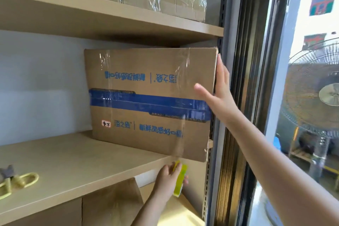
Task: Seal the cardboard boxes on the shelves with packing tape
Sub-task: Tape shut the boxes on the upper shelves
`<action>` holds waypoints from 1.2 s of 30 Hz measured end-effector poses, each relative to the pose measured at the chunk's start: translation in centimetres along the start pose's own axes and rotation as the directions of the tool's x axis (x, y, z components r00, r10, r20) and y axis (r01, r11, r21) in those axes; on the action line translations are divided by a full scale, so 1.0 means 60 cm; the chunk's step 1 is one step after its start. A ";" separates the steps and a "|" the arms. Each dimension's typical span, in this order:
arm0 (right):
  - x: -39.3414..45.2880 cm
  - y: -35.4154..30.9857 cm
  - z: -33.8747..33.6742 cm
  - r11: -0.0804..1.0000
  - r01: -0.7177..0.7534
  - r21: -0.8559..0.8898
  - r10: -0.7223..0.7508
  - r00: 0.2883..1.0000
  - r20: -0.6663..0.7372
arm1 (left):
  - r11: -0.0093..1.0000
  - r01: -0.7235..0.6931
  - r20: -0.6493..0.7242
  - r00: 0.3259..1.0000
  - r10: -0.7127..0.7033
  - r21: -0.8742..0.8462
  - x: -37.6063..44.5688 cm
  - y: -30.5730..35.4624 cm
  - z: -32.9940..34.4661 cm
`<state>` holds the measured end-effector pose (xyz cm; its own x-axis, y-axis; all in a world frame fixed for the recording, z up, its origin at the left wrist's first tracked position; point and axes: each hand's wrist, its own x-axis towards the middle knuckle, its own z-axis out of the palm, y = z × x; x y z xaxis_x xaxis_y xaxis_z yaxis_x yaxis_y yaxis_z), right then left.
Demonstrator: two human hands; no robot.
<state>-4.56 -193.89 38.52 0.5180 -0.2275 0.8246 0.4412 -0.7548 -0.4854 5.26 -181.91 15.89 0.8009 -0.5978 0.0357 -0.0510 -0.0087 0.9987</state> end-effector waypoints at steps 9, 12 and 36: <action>-0.044 0.070 0.028 0.921 -0.300 0.249 0.281 0.953 0.110 | 0.949 0.159 0.104 0.985 -0.135 -0.274 0.013 0.045 0.020; -0.042 0.059 0.020 0.940 -0.277 0.198 0.264 0.960 0.093 | 0.964 0.111 0.180 0.981 -0.068 -0.240 0.006 0.035 0.006; 0.056 -0.080 -0.057 0.953 0.173 -0.247 -0.210 0.969 -0.131 | 0.899 0.295 0.363 0.916 -0.171 -0.322 -0.041 0.051 -0.009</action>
<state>-7.42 -193.16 44.62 0.3129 -0.1424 0.9391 0.3291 -0.9112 -0.2478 3.45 -180.00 18.90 0.5256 -0.8372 -0.1514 0.3829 0.0738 0.9208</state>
